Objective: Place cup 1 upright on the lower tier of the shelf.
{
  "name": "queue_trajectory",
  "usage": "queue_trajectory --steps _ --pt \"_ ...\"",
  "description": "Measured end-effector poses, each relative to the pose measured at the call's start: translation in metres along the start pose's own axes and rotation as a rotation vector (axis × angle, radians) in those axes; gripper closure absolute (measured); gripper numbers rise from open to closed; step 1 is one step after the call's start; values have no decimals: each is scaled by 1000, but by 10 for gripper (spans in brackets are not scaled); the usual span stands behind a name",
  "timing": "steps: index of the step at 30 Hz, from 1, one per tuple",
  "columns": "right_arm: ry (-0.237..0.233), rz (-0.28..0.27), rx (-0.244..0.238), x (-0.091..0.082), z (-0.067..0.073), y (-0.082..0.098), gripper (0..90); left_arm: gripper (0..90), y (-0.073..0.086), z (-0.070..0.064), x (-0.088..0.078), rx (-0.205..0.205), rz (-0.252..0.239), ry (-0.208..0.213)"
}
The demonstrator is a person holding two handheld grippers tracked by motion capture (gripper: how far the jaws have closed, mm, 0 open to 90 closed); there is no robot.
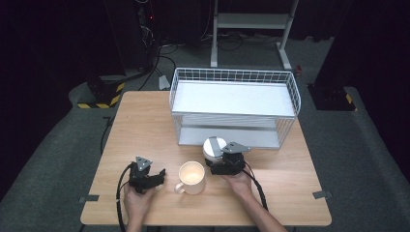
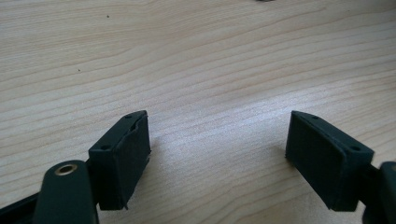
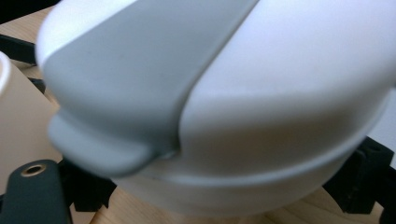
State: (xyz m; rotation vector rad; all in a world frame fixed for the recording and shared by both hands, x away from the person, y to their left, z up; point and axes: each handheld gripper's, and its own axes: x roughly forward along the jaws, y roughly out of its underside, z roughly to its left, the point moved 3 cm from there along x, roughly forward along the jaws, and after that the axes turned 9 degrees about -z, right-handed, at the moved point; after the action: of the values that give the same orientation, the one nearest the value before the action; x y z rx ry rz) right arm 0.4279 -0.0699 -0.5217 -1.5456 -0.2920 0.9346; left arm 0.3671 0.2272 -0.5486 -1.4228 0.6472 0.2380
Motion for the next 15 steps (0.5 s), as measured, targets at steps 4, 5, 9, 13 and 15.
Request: queue_trajectory --steps 4,5,9,13,15 --pt "0 -4 -15 1 1 0 152 221 0 0 0 -1 0 0" --pt "-3 -6 -26 1 1 -1 168 221 0 0 0 0 0 0" --pt "0 -11 -37 2 2 -1 174 221 0 0 0 0 0 0" --pt "5 -13 -47 2 2 -1 179 221 0 0 0 0 0 0" --pt "6 -17 -54 2 2 -1 182 221 0 0 0 0 0 0"
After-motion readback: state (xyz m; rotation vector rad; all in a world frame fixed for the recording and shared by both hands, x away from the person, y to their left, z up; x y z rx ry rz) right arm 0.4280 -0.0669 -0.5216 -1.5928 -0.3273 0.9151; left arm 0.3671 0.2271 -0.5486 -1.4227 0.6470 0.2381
